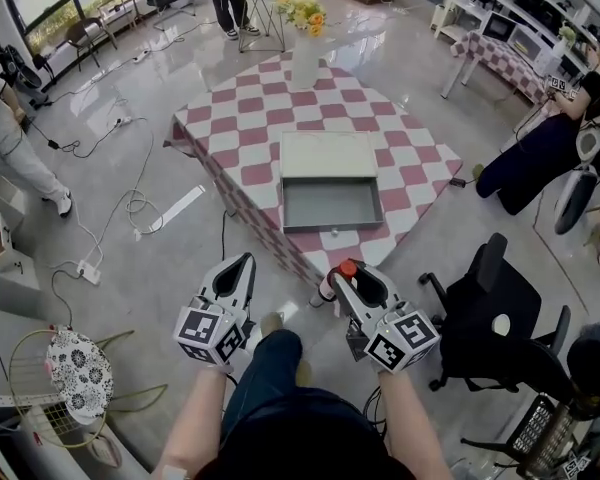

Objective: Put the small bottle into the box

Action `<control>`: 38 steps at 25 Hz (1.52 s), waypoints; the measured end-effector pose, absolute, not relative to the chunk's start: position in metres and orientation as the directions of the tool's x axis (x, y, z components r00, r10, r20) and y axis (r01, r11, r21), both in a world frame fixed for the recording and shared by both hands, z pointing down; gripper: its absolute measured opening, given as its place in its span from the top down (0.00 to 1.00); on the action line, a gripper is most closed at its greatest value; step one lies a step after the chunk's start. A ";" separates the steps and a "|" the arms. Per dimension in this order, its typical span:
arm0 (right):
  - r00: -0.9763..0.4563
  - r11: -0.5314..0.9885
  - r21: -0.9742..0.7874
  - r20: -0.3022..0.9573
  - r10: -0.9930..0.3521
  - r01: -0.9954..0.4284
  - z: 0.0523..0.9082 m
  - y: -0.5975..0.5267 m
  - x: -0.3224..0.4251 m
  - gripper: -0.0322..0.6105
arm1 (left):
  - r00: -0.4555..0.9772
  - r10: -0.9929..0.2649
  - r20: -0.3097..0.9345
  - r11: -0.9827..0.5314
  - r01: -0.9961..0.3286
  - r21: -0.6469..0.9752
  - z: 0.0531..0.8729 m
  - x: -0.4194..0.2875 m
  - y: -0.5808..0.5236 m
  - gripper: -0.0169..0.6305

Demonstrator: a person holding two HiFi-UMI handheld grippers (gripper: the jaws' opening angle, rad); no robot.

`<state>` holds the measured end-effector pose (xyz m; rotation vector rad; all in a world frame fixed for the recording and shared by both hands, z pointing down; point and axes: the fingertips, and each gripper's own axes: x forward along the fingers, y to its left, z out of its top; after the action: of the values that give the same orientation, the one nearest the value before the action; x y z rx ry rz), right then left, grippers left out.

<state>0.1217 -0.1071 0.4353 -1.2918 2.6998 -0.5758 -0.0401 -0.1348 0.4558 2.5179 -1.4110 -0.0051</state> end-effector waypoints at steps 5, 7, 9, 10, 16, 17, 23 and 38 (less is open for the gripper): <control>-0.631 0.564 -0.370 0.086 -0.771 -0.738 0.432 -0.130 0.123 0.72 | 0.544 -0.831 0.119 -0.510 -0.829 0.228 0.454 -0.036 -0.160 0.97; -0.627 0.560 -0.369 0.085 -0.774 -0.742 0.431 -0.142 0.122 0.72 | 0.549 -0.828 0.114 -0.515 -0.825 0.230 0.453 -0.036 -0.174 0.97; -0.624 0.557 -0.371 0.084 -0.777 -0.743 0.431 -0.154 0.121 0.72 | 0.555 -0.824 0.112 -0.522 -0.821 0.230 0.453 -0.036 -0.186 0.97; -0.623 0.556 -0.372 0.084 -0.777 -0.743 0.432 -0.159 0.119 0.72 | 0.558 -0.822 0.114 -0.524 -0.820 0.231 0.454 -0.036 -0.191 0.97; -0.619 0.548 -0.373 0.096 -0.780 -0.749 0.436 -0.190 0.107 0.72 | 0.573 -0.810 0.126 -0.534 -0.809 0.245 0.463 -0.042 -0.218 0.97; -0.618 0.547 -0.374 0.099 -0.780 -0.749 0.437 -0.195 0.105 0.72 | 0.576 -0.807 0.130 -0.536 -0.807 0.249 0.465 -0.043 -0.222 0.97; -0.613 0.537 -0.377 0.114 -0.782 -0.755 0.443 -0.229 0.093 0.72 | 0.606 -0.781 0.152 -0.562 -0.787 0.254 0.477 -0.042 -0.248 0.97; -0.571 0.505 -0.290 0.229 -0.788 -0.813 0.479 -0.301 0.066 0.72 | 0.663 -0.723 0.192 -0.601 -0.742 0.297 0.515 -0.042 -0.306 0.97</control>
<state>0.0664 -0.3009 0.4785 -1.4830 2.7831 -0.5944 -0.0425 -0.3056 0.5152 2.5299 -1.1588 0.0738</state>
